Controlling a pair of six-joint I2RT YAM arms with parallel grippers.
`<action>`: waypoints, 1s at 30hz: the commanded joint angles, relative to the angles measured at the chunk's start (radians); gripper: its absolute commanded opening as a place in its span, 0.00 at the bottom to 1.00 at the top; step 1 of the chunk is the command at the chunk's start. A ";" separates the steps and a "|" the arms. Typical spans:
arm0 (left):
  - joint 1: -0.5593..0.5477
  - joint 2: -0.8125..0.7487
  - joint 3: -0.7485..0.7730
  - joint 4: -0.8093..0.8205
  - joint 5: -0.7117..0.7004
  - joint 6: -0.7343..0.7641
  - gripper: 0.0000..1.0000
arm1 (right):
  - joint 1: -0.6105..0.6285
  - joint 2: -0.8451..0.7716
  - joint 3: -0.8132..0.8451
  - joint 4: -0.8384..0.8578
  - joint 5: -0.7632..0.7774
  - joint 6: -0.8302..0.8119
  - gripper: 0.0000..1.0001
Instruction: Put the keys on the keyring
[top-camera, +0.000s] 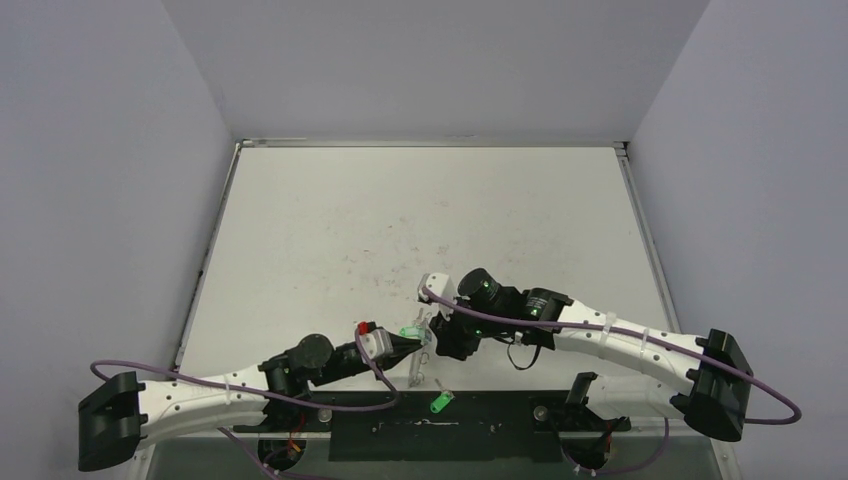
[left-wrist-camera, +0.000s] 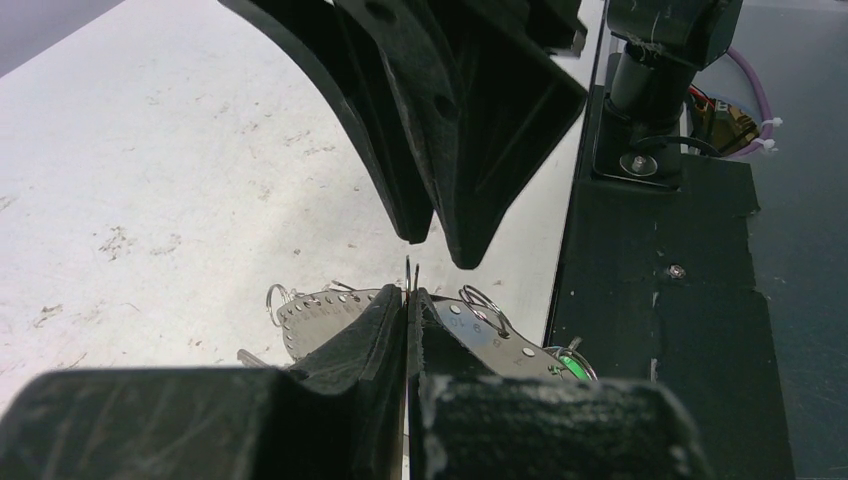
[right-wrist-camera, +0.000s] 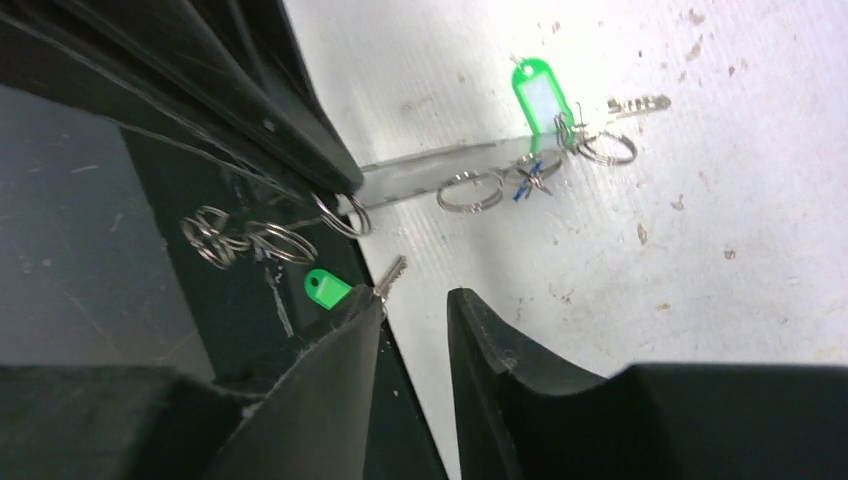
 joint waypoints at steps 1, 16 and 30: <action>-0.005 -0.041 -0.005 0.003 -0.030 -0.007 0.00 | 0.004 -0.027 -0.080 0.112 0.088 0.101 0.37; -0.009 -0.234 -0.018 -0.187 -0.101 -0.007 0.00 | 0.034 -0.278 -0.477 0.319 0.147 0.495 0.56; -0.010 -0.212 -0.031 -0.167 -0.098 -0.018 0.00 | 0.407 -0.067 -0.345 0.221 0.535 0.547 0.48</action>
